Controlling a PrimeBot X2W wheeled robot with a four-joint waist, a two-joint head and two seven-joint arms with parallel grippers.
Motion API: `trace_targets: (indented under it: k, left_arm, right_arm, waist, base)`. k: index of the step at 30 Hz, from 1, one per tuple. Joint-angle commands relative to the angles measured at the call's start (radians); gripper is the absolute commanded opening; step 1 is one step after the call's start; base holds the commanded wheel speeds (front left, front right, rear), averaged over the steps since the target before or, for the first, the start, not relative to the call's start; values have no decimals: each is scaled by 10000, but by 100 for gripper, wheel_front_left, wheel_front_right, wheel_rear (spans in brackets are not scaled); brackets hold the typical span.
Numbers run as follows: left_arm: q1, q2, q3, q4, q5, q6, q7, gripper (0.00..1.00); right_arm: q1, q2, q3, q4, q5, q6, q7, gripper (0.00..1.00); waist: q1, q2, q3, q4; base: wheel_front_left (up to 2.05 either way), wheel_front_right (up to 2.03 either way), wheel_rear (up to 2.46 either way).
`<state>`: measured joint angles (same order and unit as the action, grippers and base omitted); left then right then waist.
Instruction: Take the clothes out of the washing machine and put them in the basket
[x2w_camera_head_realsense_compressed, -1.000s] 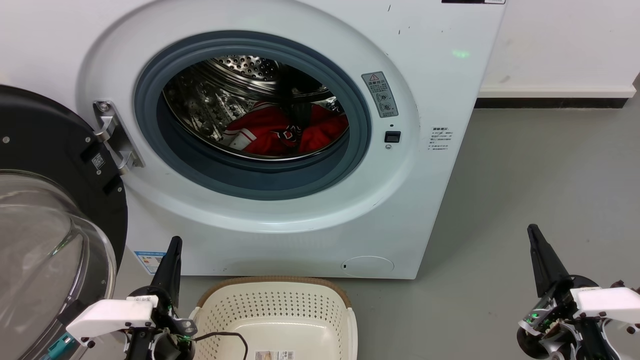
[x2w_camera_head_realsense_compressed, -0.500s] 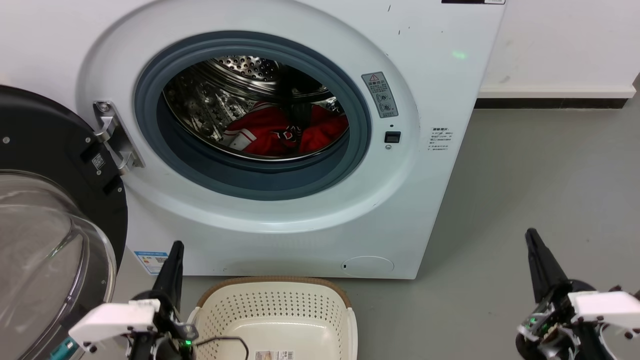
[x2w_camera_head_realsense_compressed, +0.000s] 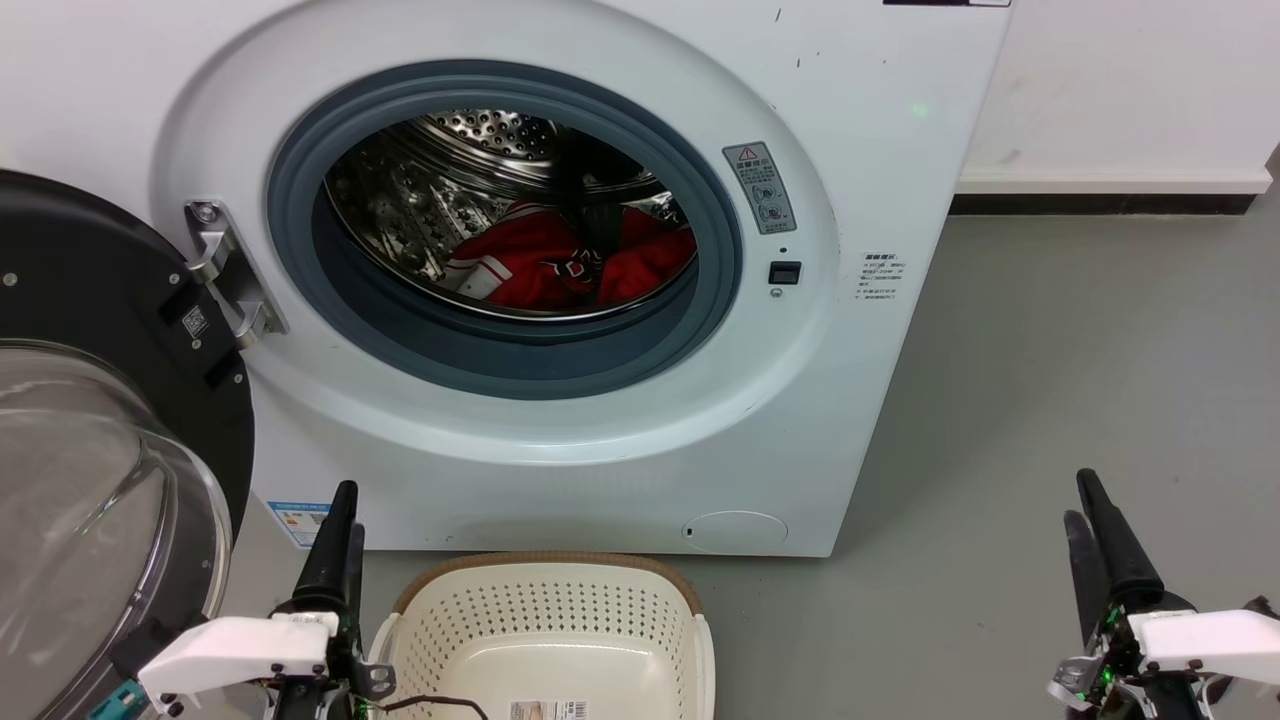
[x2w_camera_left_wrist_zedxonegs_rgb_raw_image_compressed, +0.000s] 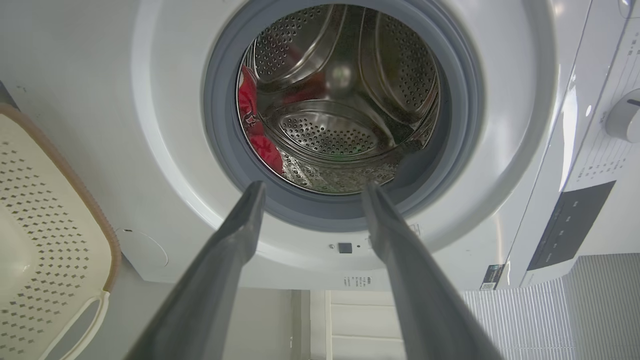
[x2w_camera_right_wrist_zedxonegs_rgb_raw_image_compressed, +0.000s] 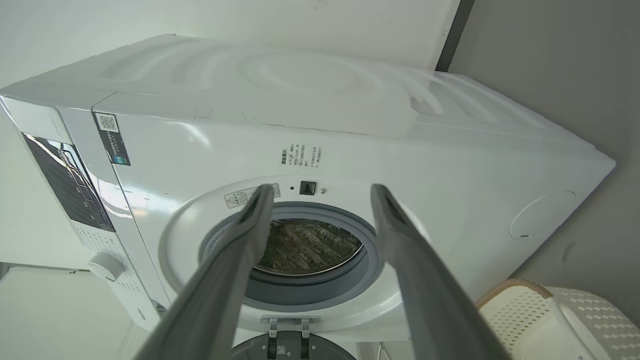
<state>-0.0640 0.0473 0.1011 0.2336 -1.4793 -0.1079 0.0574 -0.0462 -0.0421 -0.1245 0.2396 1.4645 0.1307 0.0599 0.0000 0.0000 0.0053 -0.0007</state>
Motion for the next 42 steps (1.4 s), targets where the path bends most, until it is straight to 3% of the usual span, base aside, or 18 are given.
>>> trace_targets:
  k: [1, 22, 42]
  left_arm:
    - [-98, 19, -88, -377, 596, 146, -134, 100]
    - [276, 25, -921, -1037, 5018, 1278, -961, 100]
    - [662, 132, -1484, -1407, 8283, 1912, -1696, 100]
  right_arm:
    - [-68, -38, -61, -375, -613, 0, -149, 100]
    - [535, -57, 352, -1699, -5460, 0, -985, 100]
    - [1086, -75, 579, -2403, -9307, 0, -1711, 100]
  waist:
    - [0, 0, 6, -1]
    - [0, 0, 14, -12]
    - [0, 0, 31, 9]
  base:
    - [0, 0, 0]
    - [0, 0, 0]
    - [0, 0, 0]
